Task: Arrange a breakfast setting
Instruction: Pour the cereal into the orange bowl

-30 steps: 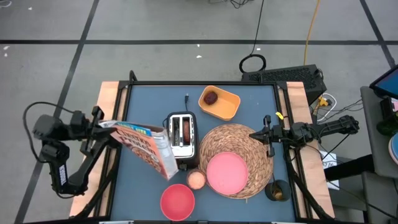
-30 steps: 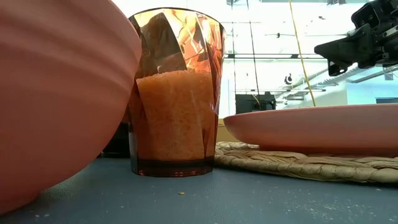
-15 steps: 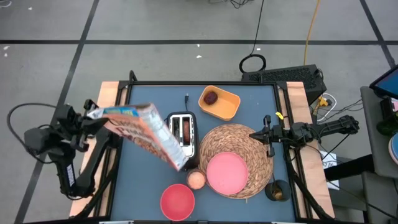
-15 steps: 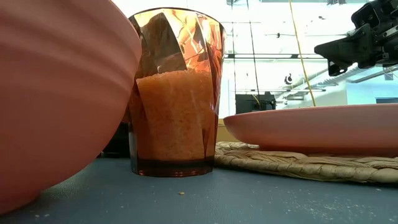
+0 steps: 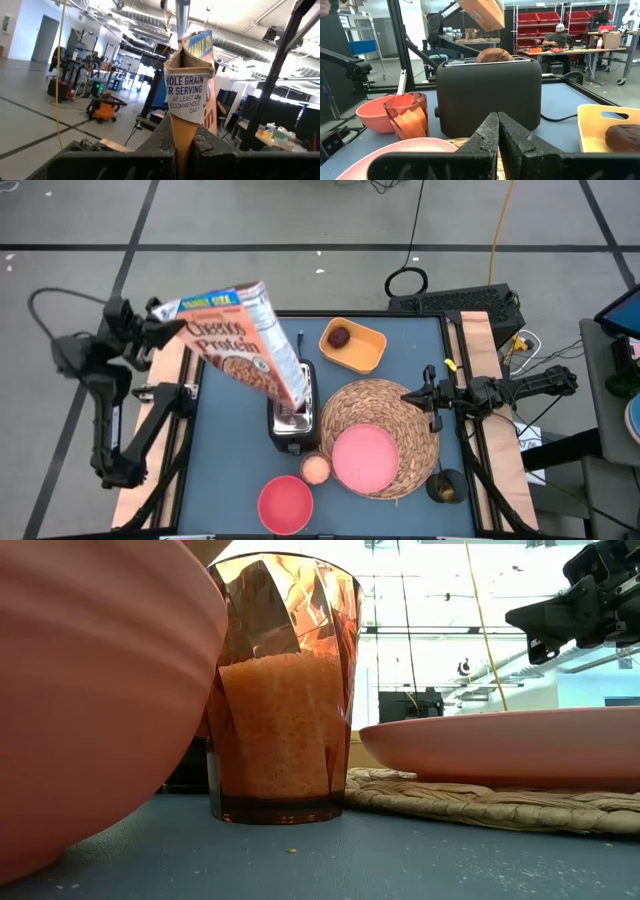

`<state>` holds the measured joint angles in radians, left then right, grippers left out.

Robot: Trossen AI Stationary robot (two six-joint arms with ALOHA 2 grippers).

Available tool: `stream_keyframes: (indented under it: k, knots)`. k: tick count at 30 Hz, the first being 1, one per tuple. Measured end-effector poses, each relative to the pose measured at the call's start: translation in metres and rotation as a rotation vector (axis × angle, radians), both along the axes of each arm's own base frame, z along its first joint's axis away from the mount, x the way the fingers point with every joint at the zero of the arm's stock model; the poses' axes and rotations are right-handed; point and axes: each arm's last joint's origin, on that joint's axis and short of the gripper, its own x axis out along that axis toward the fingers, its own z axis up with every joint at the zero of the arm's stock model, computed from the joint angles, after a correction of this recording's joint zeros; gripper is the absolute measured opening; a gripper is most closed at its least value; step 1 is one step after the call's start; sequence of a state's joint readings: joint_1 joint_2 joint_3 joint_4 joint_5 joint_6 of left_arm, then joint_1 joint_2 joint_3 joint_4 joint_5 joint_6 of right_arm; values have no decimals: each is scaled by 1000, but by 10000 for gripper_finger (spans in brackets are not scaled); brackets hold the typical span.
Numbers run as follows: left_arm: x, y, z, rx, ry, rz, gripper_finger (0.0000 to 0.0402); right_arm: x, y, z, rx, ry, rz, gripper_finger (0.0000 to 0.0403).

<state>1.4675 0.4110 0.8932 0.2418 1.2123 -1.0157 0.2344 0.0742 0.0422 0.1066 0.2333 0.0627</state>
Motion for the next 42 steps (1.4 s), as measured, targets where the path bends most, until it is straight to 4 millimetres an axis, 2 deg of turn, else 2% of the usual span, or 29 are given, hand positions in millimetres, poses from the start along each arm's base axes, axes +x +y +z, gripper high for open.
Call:
stream_keyframes:
  k: [8, 14, 20, 25, 30, 38, 42]
  knots:
    - [8, 41, 3, -7, -5, -36, 3, 0, 0, 0, -3, 1, 0, 0]
    - [23, 75, 3, -11, -27, -97, 3, 0, 0, 0, -4, 1, 0, 0]
    - [53, 102, -6, -27, -45, -187, 3, 0, 0, 6, 10, -58, -2, 0]
    - [84, 112, -11, -21, -74, -254, 3, -2, -1, 16, 39, -162, -33, 13]
    - [113, 113, -7, 4, -94, -305, 3, -5, -6, 25, 90, -259, -186, 72]
    - [161, 113, 8, 43, -146, -326, 3, -11, -12, 38, 111, -381, -352, 220]
    - [188, 116, 12, 46, -158, -325, 2, -13, -13, 42, 135, -424, -367, 284]
